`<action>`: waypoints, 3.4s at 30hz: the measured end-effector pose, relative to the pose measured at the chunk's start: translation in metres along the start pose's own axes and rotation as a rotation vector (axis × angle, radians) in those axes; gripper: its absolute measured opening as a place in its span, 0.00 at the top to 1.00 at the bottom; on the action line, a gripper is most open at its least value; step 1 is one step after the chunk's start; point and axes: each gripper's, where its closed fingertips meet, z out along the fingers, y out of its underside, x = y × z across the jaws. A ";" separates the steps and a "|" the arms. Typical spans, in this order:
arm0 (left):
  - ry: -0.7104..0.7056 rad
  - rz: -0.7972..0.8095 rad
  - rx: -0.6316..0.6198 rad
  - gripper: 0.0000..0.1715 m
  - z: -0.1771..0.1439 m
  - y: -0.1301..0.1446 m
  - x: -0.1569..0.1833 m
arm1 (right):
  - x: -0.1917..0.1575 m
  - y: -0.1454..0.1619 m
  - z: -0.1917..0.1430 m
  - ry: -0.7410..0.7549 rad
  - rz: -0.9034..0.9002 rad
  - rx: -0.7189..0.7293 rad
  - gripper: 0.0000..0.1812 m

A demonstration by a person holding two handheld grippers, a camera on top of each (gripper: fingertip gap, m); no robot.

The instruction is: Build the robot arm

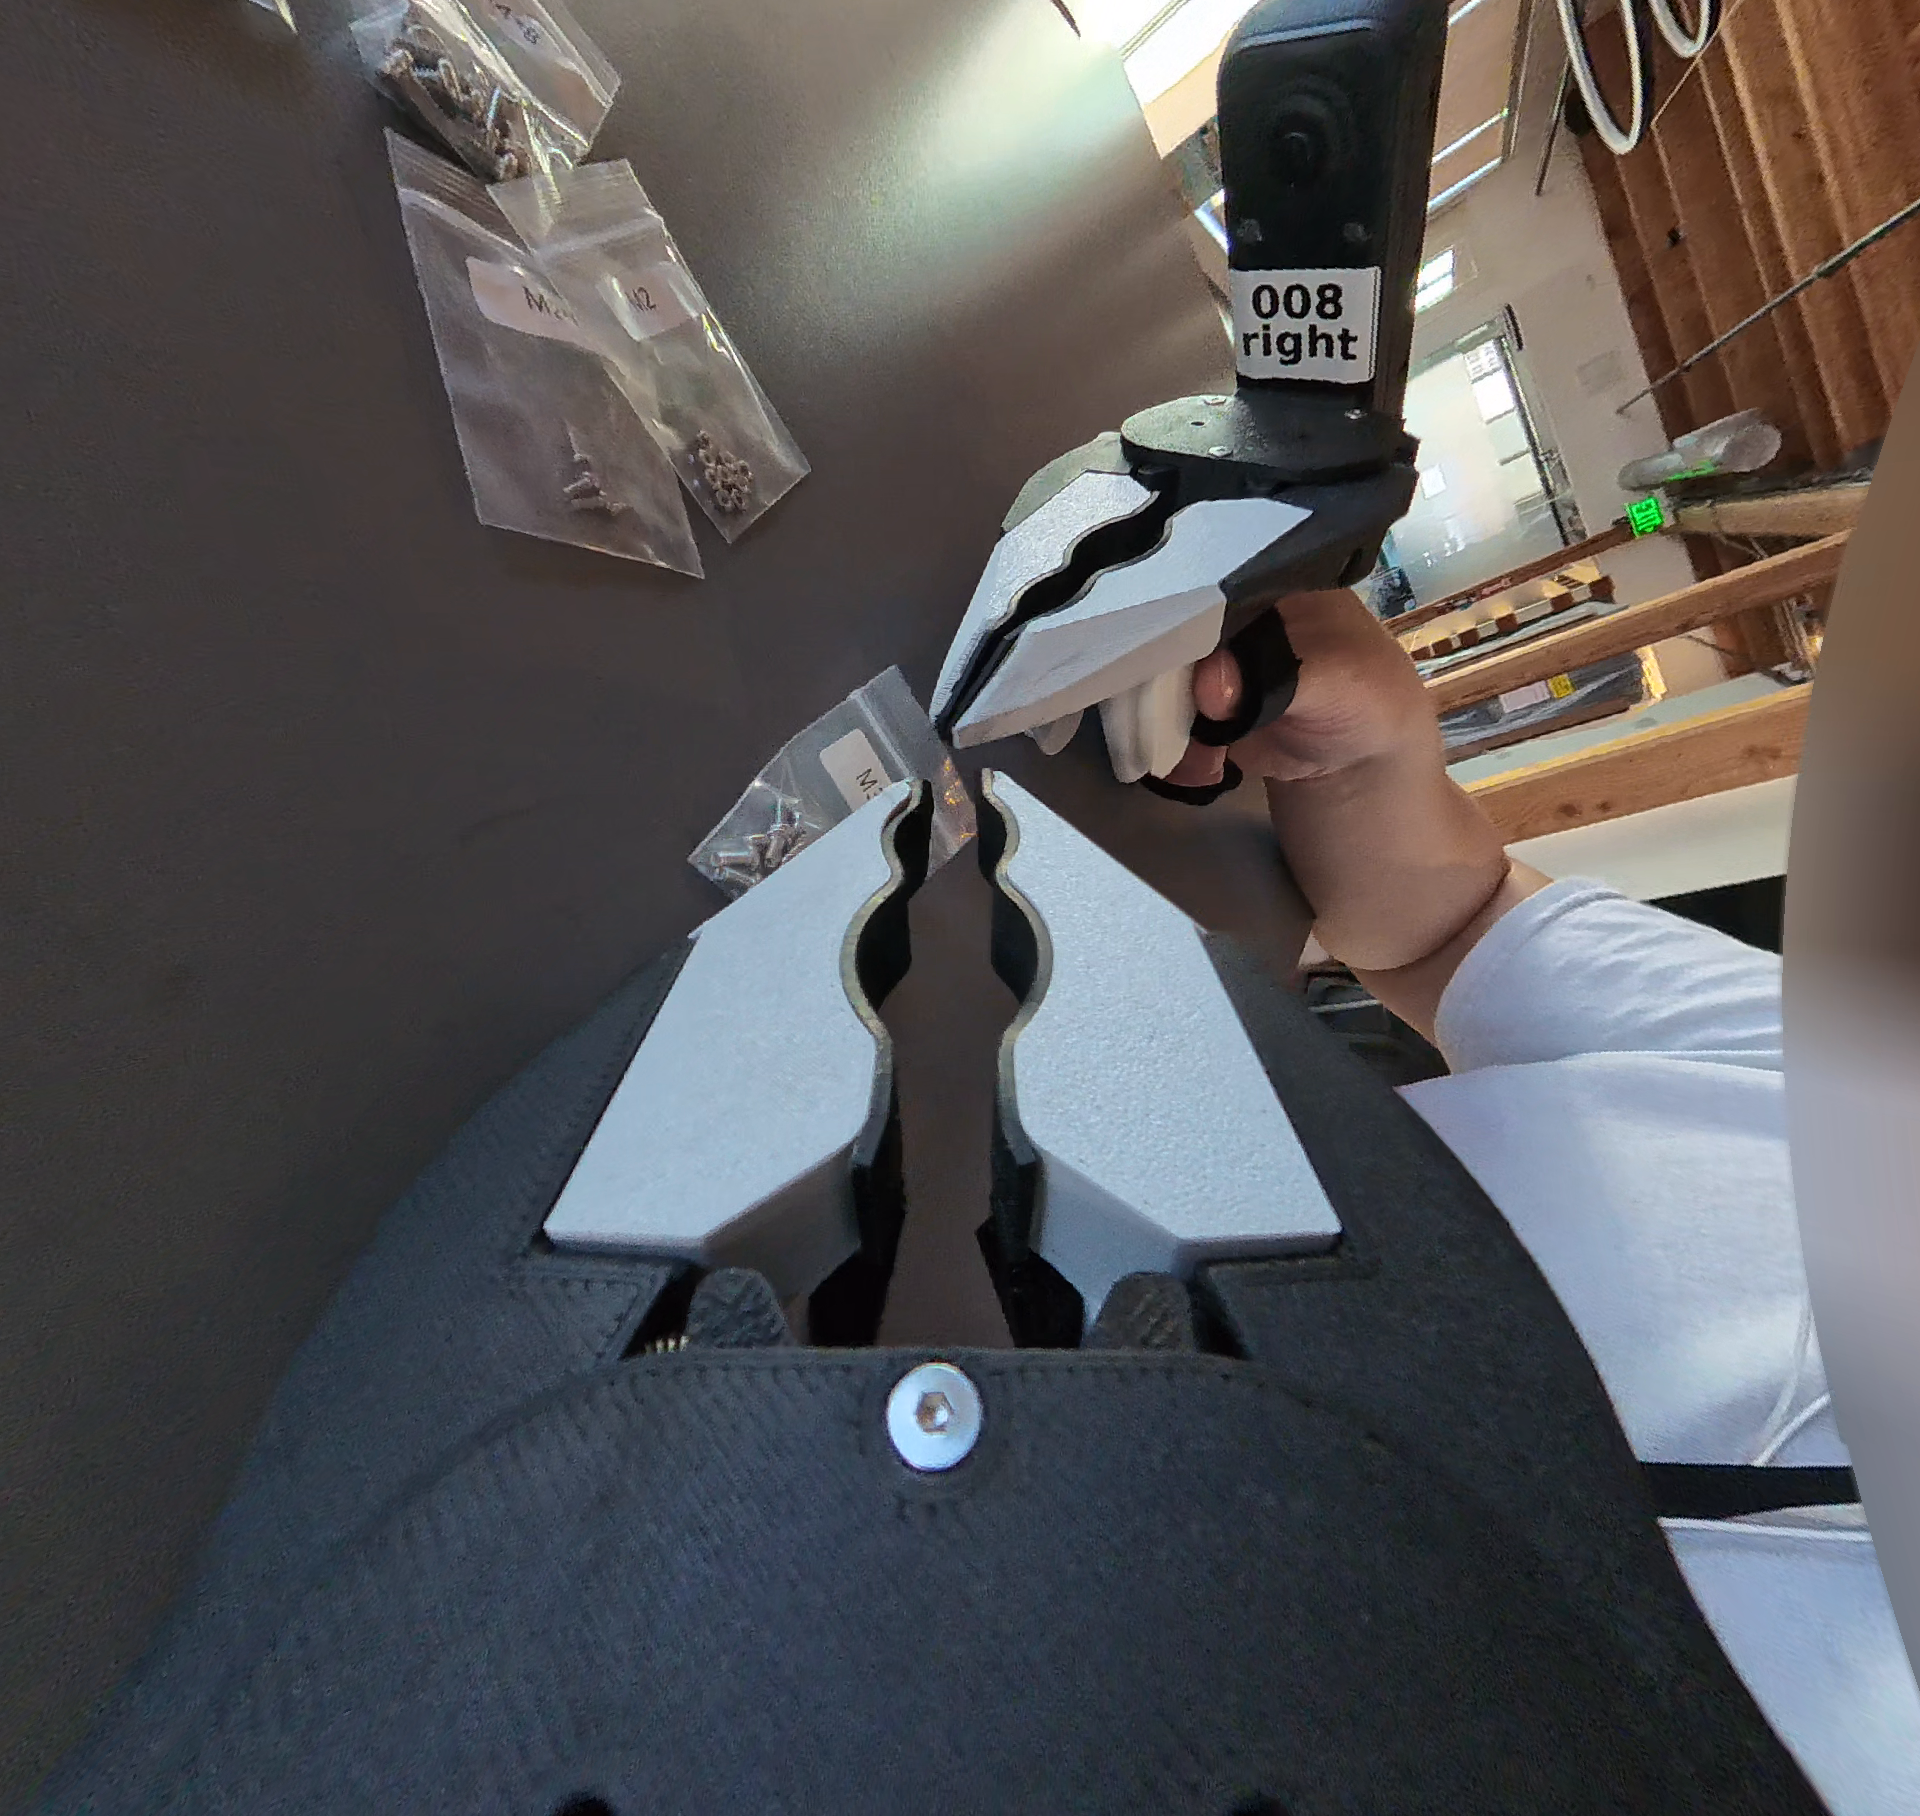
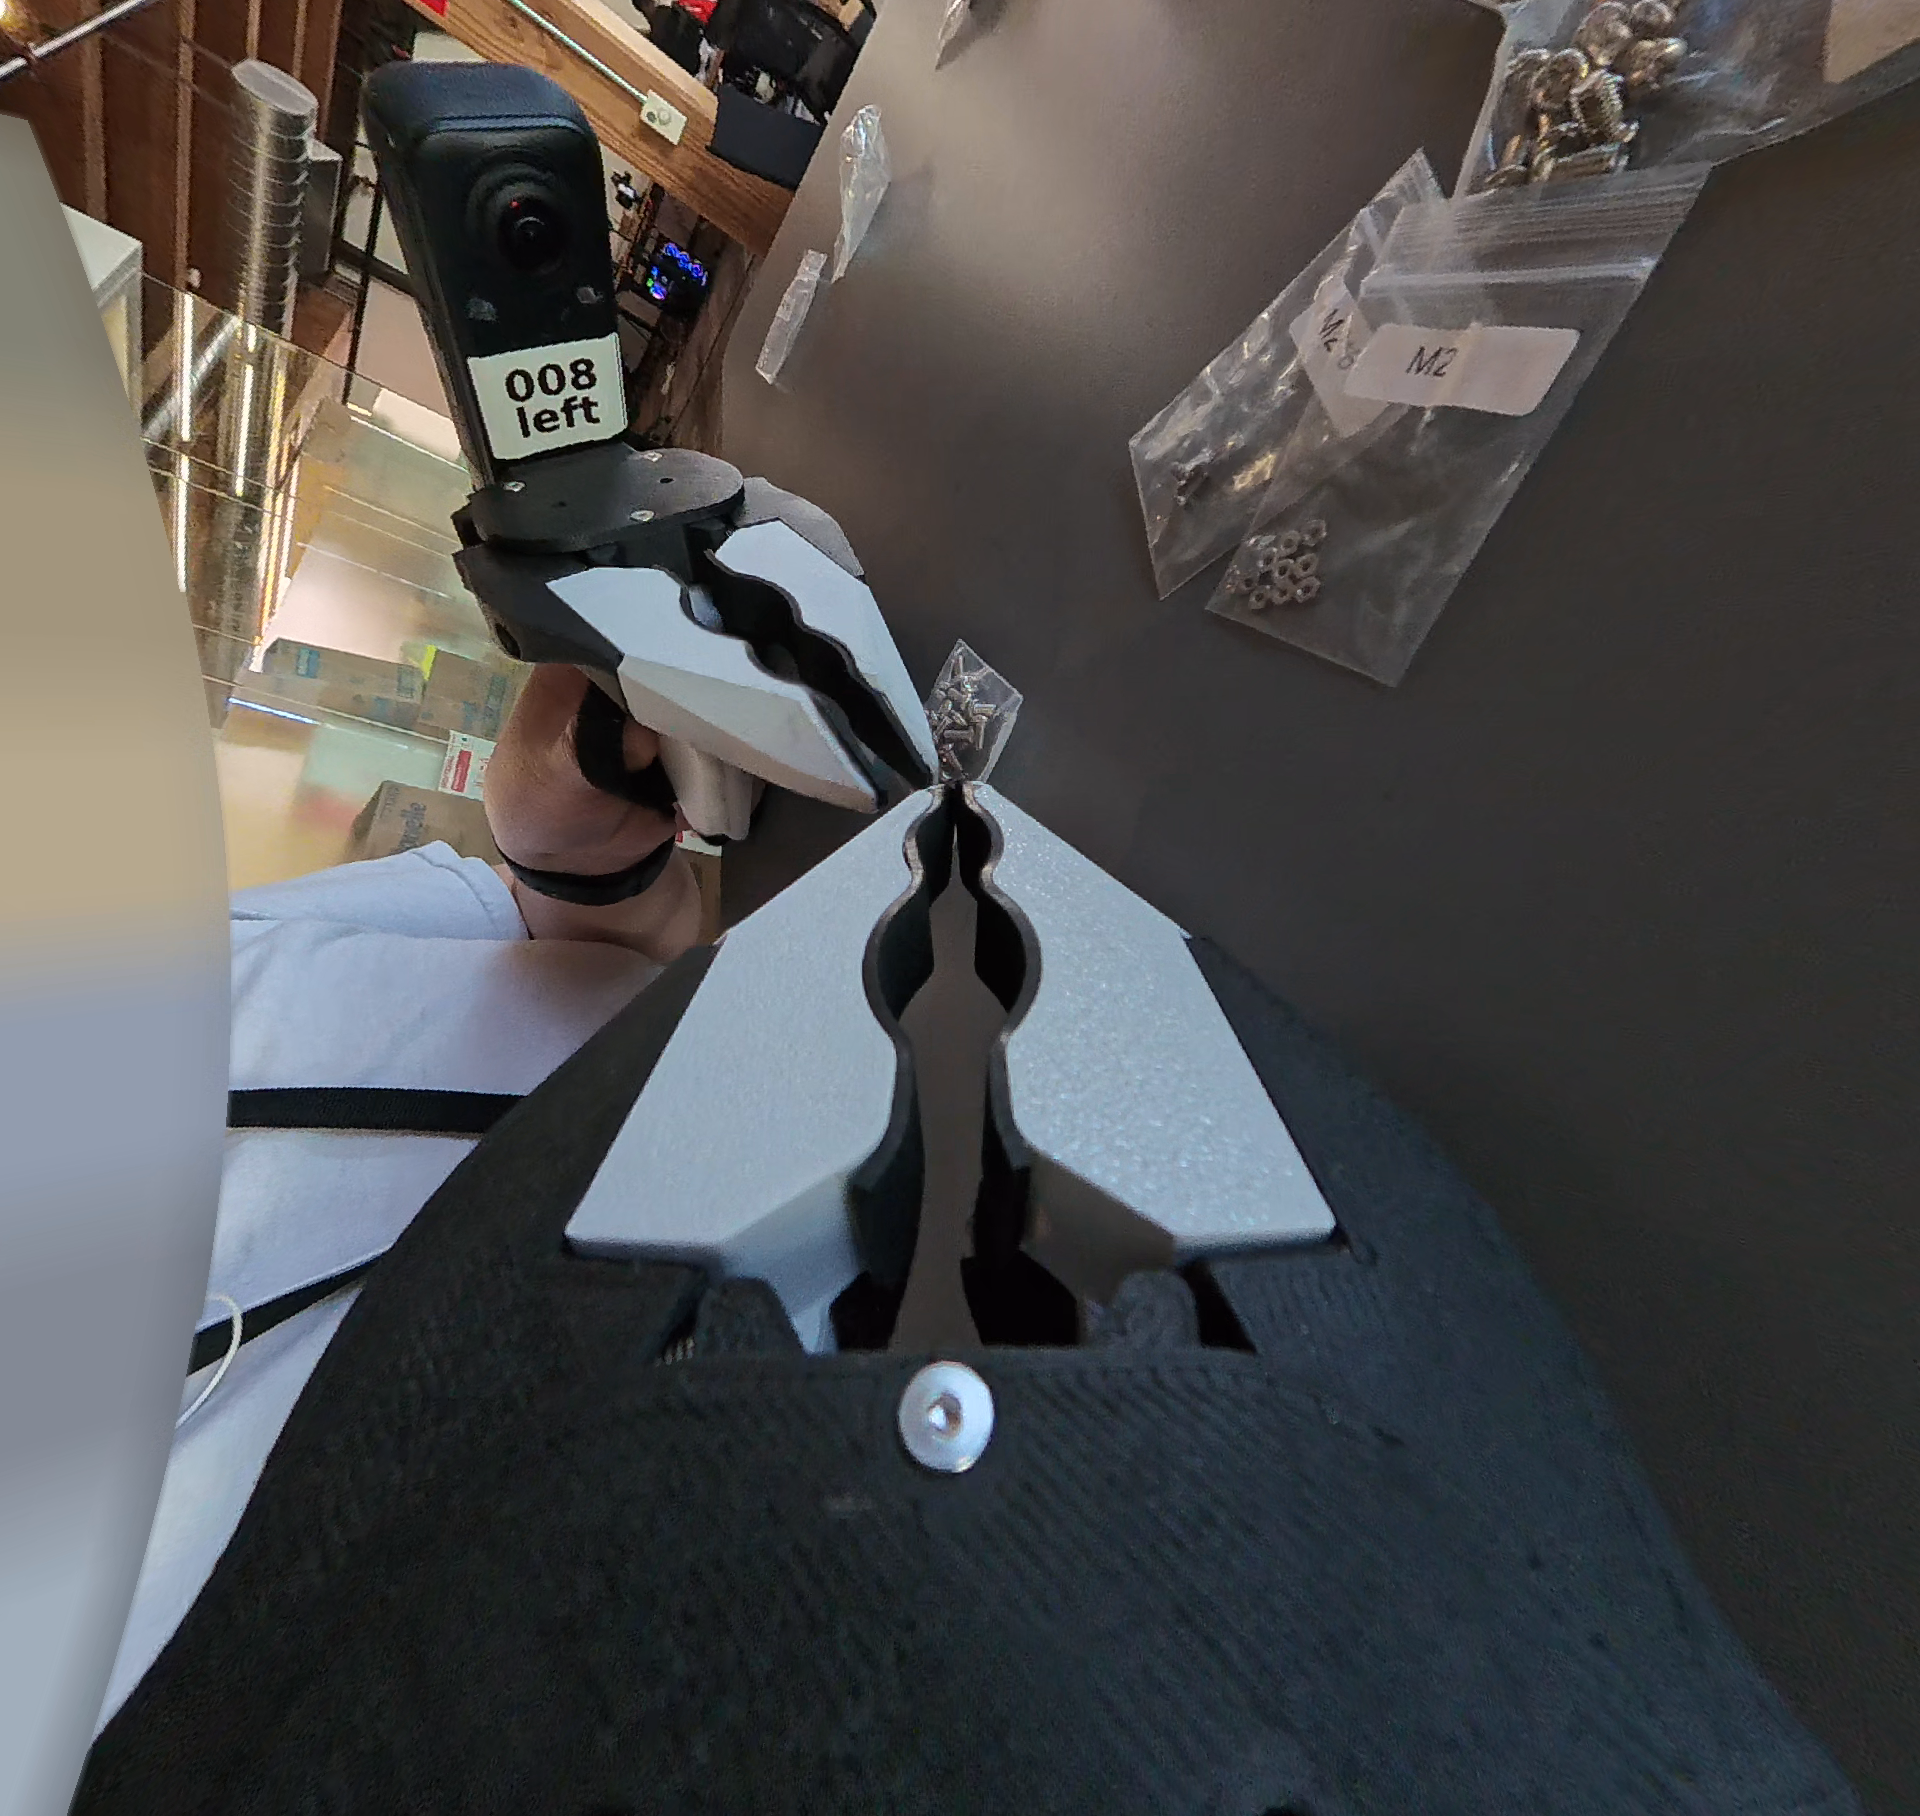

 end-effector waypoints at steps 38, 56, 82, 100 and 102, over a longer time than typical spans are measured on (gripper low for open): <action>-0.325 0.695 -0.211 0.80 -0.002 0.025 -0.011 | -0.003 0.004 0.012 0.213 -1.354 -0.176 0.87; 0.080 0.204 -0.240 0.85 -0.018 0.031 0.014 | -0.016 0.006 0.021 0.237 -1.385 -0.118 0.90; 0.221 0.132 -0.227 0.96 -0.036 0.026 0.026 | -0.044 0.027 0.021 -0.062 -1.043 -0.189 1.00; 0.223 0.043 -0.226 1.00 -0.028 0.029 0.021 | -0.056 0.025 0.011 0.177 -1.575 -0.083 0.94; 0.217 0.054 -0.240 1.00 -0.027 0.032 0.022 | -0.054 0.028 0.014 0.220 -1.628 -0.105 0.95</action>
